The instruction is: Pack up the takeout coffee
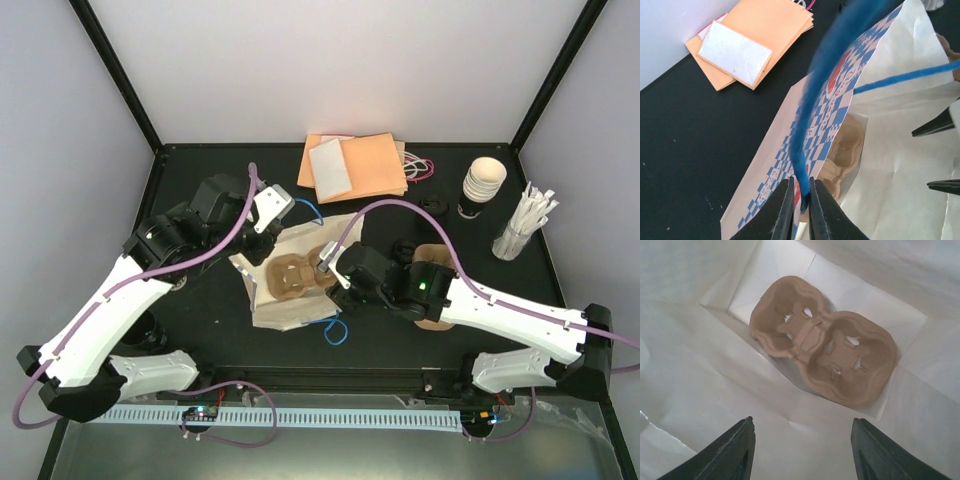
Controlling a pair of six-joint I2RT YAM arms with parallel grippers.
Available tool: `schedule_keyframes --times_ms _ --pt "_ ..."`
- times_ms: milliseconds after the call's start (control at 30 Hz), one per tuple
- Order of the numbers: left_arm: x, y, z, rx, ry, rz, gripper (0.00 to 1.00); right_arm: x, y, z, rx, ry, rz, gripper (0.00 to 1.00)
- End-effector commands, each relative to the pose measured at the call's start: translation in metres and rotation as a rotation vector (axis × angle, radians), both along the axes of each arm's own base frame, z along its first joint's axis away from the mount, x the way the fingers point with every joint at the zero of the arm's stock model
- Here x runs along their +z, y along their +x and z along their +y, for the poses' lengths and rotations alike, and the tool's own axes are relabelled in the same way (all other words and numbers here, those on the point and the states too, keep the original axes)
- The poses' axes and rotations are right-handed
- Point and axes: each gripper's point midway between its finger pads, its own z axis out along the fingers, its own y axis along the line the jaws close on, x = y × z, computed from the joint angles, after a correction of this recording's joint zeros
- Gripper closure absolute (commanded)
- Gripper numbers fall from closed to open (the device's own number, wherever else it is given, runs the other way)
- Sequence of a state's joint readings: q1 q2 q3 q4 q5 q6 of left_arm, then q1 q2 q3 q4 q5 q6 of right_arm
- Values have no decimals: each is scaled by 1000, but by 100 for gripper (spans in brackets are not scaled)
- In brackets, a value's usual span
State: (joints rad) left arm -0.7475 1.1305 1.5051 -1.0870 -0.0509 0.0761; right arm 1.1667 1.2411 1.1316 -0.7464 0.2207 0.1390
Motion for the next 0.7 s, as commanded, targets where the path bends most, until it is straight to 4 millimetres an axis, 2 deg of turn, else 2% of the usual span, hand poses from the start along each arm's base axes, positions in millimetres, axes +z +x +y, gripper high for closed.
schedule_keyframes --times_ms 0,100,133,233,333,433,667 --pt "7 6 -1 13 6 -35 89 12 0 2 -4 43 -16 44" --pt "7 5 0 13 -2 -39 87 9 0 3 -1 32 -16 44" --pt "7 4 0 14 -7 -39 82 8 1 3 -2 30 -15 44" --pt "7 0 4 18 -17 -38 52 6 -1 3 2 27 -9 44" --pt "4 -5 6 8 -22 -37 33 4 -3 2 5 28 -1 44" --pt "-3 -10 6 -13 -5 -14 26 0 -5 0 5 25 13 45" --pt "-25 -21 -7 -107 28 75 23 -2 -9 -2 9 37 29 45"
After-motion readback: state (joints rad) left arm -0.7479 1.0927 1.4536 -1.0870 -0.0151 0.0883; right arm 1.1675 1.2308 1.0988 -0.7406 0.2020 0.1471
